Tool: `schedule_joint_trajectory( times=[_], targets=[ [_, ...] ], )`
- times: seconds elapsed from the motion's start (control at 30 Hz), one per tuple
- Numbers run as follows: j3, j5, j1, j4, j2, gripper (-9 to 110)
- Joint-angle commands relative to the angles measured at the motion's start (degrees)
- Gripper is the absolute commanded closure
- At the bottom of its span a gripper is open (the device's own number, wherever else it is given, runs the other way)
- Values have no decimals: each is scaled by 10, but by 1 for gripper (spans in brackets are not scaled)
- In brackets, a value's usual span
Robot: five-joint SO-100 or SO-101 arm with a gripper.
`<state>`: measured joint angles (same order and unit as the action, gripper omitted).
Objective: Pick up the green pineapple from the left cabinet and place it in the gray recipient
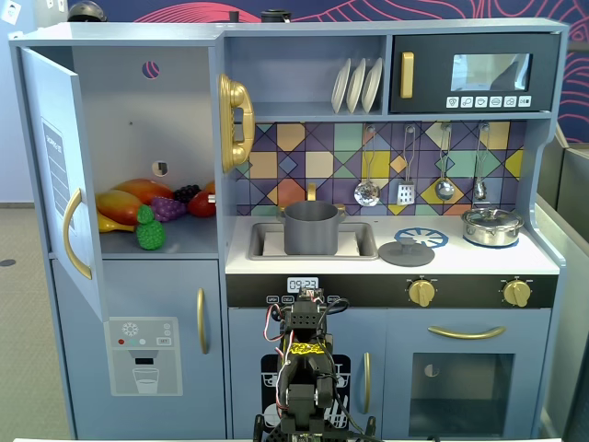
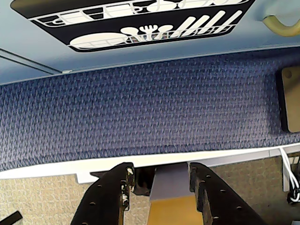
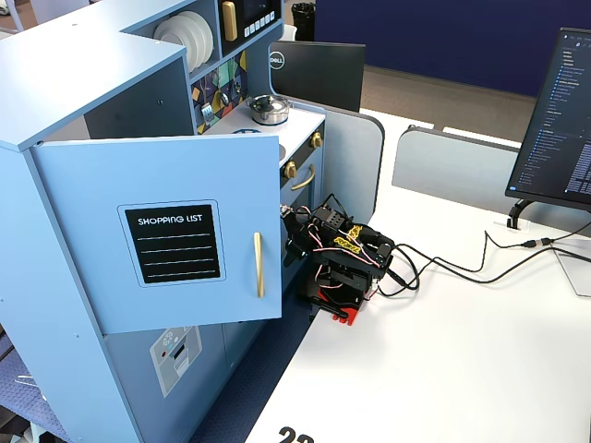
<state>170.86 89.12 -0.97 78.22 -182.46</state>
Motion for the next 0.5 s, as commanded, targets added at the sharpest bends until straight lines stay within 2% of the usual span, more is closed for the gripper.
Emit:
schedule_joint_trajectory(
  times=[0.0, 0.23, 0.33, 0.47],
  targets=[
    [11, 4, -11, 94, 4, 101],
    [11, 2, -9, 94, 4, 101],
    [11, 31, 5, 84, 4, 101],
    [11, 35, 140, -42, 6, 101]
  ],
)
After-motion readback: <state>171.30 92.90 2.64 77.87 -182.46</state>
